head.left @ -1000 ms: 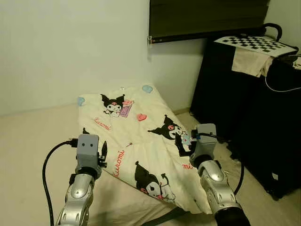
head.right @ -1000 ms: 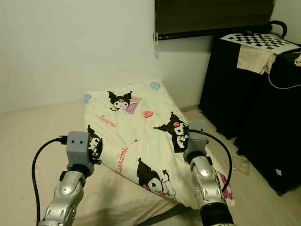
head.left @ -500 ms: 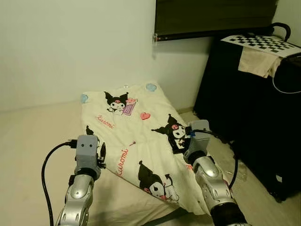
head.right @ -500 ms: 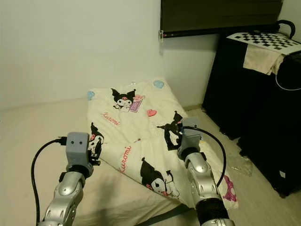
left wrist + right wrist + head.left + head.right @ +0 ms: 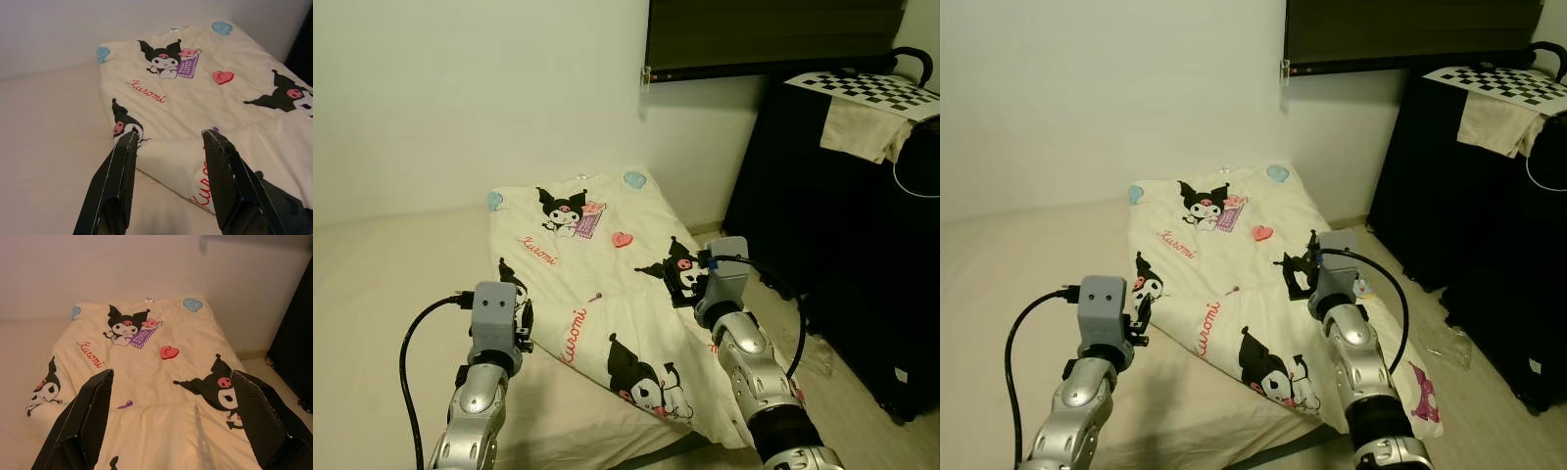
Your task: Clean up the room
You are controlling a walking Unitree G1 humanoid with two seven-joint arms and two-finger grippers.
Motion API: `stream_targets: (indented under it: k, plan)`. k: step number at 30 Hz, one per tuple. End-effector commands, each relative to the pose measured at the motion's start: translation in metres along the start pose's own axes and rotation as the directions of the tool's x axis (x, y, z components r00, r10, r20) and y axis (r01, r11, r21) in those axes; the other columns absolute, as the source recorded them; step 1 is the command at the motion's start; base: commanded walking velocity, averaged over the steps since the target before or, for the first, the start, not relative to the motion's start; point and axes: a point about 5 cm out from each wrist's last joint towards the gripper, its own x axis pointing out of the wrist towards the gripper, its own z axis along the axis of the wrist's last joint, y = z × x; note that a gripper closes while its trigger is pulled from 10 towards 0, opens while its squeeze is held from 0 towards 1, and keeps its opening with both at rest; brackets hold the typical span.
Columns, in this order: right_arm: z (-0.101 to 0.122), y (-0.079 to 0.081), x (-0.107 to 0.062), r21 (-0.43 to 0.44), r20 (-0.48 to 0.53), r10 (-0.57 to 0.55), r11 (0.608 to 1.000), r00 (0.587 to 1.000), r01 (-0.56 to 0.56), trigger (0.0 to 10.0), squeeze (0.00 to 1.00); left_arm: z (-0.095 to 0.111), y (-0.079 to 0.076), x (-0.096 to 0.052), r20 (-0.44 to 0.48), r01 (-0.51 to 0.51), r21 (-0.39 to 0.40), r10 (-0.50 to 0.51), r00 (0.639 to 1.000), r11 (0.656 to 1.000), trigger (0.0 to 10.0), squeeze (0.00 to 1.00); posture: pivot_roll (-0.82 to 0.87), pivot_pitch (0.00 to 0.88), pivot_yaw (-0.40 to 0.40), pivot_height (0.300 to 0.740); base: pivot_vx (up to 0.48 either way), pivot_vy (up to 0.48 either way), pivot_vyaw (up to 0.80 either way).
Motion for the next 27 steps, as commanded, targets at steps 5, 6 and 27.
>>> stream_targets:
  k: [5,6,27]
  plan:
    - [-0.0056,0.0013,0.0004,0.011,-0.034,0.008,1.0,0.999,-0.008,10.0,0.0,-0.0045,0.0076,-0.0004,-0.025,-0.02,0.025,0.021,0.999,0.999,10.0,0.0,-0.07,0.046,0.005,0.675,0.0,0.0,0.0]
    - [-0.0066,0.0034,0.0005,0.014,-0.036,0.012,1.0,0.999,-0.012,10.0,0.0,-0.005,0.0072,-0.0014,-0.027,-0.021,0.025,0.022,0.999,0.999,10.0,0.0,-0.07,0.048,0.004,0.665,0.0,0.0,0.0]
    - [-0.0085,0.0052,-0.0008,0.031,-0.027,0.014,0.999,1.0,-0.013,10.0,0.0,-0.0019,-0.0019,-0.0015,-0.023,0.013,0.023,-0.012,1.0,1.0,10.0,0.0,-0.06,0.05,0.019,0.607,0.0,0.0,0.0]
